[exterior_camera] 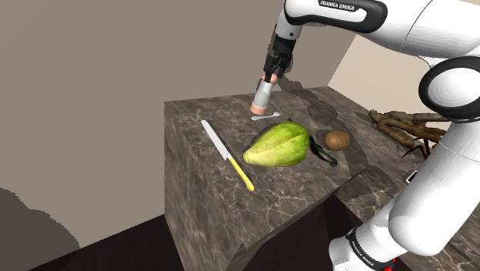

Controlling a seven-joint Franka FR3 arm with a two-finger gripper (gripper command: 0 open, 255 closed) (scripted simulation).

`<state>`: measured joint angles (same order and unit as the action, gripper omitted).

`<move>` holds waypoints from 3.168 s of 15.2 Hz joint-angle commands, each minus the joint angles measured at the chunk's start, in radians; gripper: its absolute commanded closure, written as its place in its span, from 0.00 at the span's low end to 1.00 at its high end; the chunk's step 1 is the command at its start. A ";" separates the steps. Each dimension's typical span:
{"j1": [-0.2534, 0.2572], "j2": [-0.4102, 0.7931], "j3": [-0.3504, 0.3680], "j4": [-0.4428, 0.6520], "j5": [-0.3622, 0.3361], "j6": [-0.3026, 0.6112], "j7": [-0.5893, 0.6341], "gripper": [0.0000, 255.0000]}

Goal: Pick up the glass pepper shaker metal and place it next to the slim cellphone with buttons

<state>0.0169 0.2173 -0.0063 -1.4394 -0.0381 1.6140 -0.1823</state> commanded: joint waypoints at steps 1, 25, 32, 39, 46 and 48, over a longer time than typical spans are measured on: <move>0.000 0.000 0.000 0.000 0.000 0.000 0.000 0.00; 0.001 0.073 0.000 0.297 0.000 -0.224 -0.008 1.00; -0.033 -0.176 -0.023 0.014 -0.003 -0.188 -0.063 1.00; -0.068 -0.415 -0.062 -0.207 -0.020 -0.201 -0.139 1.00; -0.103 -0.617 -0.111 -0.345 -0.057 -0.259 -0.225 1.00; -0.113 -0.669 -0.127 -0.372 -0.071 -0.282 -0.253 1.00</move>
<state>-0.0927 -0.4208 -0.1285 -1.7864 -0.1029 1.3373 -0.4258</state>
